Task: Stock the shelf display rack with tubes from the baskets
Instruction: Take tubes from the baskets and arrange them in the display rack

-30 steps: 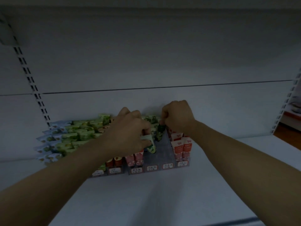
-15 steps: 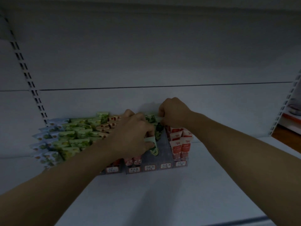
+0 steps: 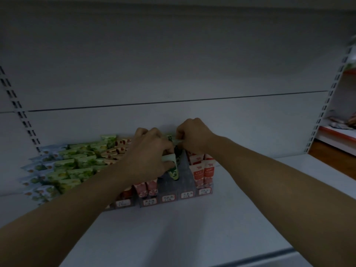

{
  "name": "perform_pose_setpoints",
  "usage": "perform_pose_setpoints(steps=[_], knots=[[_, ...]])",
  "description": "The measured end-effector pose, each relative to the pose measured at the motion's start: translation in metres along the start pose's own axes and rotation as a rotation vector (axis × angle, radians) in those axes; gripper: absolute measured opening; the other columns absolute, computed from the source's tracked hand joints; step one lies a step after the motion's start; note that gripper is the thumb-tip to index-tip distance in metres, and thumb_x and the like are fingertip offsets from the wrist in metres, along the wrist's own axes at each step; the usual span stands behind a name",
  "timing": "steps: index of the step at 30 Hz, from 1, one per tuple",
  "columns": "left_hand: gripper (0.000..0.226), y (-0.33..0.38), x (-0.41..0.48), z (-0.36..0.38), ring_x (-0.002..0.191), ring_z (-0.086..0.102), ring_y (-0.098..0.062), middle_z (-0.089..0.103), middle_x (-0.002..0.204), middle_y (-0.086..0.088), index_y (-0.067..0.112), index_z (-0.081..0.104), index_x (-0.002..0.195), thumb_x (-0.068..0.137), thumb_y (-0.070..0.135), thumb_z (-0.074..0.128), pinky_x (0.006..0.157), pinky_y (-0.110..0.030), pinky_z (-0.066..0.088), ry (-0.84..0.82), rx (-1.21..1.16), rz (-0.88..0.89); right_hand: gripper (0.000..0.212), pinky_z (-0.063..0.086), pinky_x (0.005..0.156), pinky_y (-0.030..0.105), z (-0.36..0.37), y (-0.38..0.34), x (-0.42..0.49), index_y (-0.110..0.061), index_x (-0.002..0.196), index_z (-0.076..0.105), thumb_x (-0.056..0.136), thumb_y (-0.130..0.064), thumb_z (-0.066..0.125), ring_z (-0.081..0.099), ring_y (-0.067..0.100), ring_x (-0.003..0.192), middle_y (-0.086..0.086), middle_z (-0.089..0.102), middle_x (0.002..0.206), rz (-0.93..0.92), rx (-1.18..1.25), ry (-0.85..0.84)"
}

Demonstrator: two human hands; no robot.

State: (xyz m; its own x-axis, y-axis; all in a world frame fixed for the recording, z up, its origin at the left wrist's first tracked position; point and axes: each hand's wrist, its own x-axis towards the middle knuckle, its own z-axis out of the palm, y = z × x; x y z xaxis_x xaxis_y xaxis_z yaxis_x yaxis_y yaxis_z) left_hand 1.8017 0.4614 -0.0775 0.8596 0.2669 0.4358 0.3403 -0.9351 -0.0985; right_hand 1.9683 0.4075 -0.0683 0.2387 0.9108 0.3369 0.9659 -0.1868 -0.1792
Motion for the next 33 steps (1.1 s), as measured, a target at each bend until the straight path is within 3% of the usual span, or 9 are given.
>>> perform_pose_setpoints(steps=[9, 14, 17, 20, 25, 30, 33], knots=[[0.022, -0.009, 0.011, 0.003, 0.1, 0.042, -0.009, 0.058, 0.093, 0.011, 0.037, 0.062, 0.085, 0.073, 0.05, 0.075, 0.086, -0.027, 0.018, -0.038, -0.141, -0.064, 0.02, 0.039, 0.076, 0.018, -0.005, 0.001, 0.004, -0.007, 0.101, 0.073, 0.082, -0.009, 0.066, 0.061, 0.024, 0.1, 0.009, 0.068, 0.11, -0.009, -0.012, -0.059], [0.027, -0.008, 0.019, -0.009, 0.079, 0.05, -0.011, 0.052, 0.076, 0.014, 0.027, 0.07, 0.086, 0.07, 0.044, 0.081, 0.08, -0.031, 0.034, 0.014, -0.22, -0.069, 0.019, 0.045, 0.076, 0.021, -0.003, 0.003, 0.004, -0.006, 0.099, 0.073, 0.081, -0.009, 0.066, 0.063, 0.024, 0.097, 0.01, 0.069, 0.106, 0.01, 0.015, -0.072], [0.027, -0.003, 0.022, -0.018, 0.07, 0.049, -0.01, 0.049, 0.072, 0.015, 0.021, 0.07, 0.085, 0.07, 0.04, 0.082, 0.069, -0.025, 0.033, 0.029, -0.265, -0.097, 0.017, 0.052, 0.078, 0.026, 0.0, 0.003, 0.007, -0.005, 0.096, 0.073, 0.081, -0.01, 0.066, 0.064, 0.024, 0.093, 0.012, 0.07, 0.101, 0.035, 0.04, -0.065], [0.026, -0.001, 0.02, -0.022, 0.071, 0.053, -0.012, 0.053, 0.073, 0.011, 0.018, 0.071, 0.086, 0.07, 0.036, 0.083, 0.059, -0.014, 0.032, 0.023, -0.309, -0.108, 0.015, 0.048, 0.07, 0.023, 0.002, 0.003, 0.01, -0.005, 0.092, 0.073, 0.082, -0.011, 0.065, 0.064, 0.024, 0.089, 0.012, 0.07, 0.096, 0.039, 0.045, -0.057], [0.022, -0.005, 0.018, -0.024, 0.077, 0.054, -0.013, 0.052, 0.077, 0.015, 0.018, 0.069, 0.085, 0.072, 0.029, 0.082, 0.068, -0.026, 0.041, -0.01, -0.375, -0.161, 0.014, 0.036, 0.065, 0.02, 0.001, 0.006, 0.008, -0.005, 0.091, 0.072, 0.08, -0.008, 0.063, 0.054, 0.017, 0.075, 0.01, 0.069, 0.093, -0.011, 0.035, -0.046], [0.019, -0.01, 0.019, -0.017, 0.078, 0.057, -0.01, 0.058, 0.079, 0.012, 0.017, 0.069, 0.084, 0.072, 0.024, 0.083, 0.078, -0.027, 0.048, -0.029, -0.464, -0.18, 0.022, 0.041, 0.069, 0.022, 0.002, 0.005, 0.009, -0.004, 0.098, 0.072, 0.079, -0.005, 0.061, 0.059, 0.021, 0.083, 0.012, 0.069, 0.099, -0.021, 0.034, -0.051], [0.017, -0.014, 0.021, -0.014, 0.074, 0.057, -0.002, 0.064, 0.079, 0.009, 0.017, 0.07, 0.082, 0.073, 0.025, 0.083, 0.075, -0.025, 0.049, -0.037, -0.489, -0.176, 0.024, 0.038, 0.069, 0.02, 0.002, 0.006, 0.008, -0.005, 0.102, 0.071, 0.08, -0.005, 0.061, 0.062, 0.027, 0.091, 0.012, 0.069, 0.102, -0.026, 0.027, -0.049]])
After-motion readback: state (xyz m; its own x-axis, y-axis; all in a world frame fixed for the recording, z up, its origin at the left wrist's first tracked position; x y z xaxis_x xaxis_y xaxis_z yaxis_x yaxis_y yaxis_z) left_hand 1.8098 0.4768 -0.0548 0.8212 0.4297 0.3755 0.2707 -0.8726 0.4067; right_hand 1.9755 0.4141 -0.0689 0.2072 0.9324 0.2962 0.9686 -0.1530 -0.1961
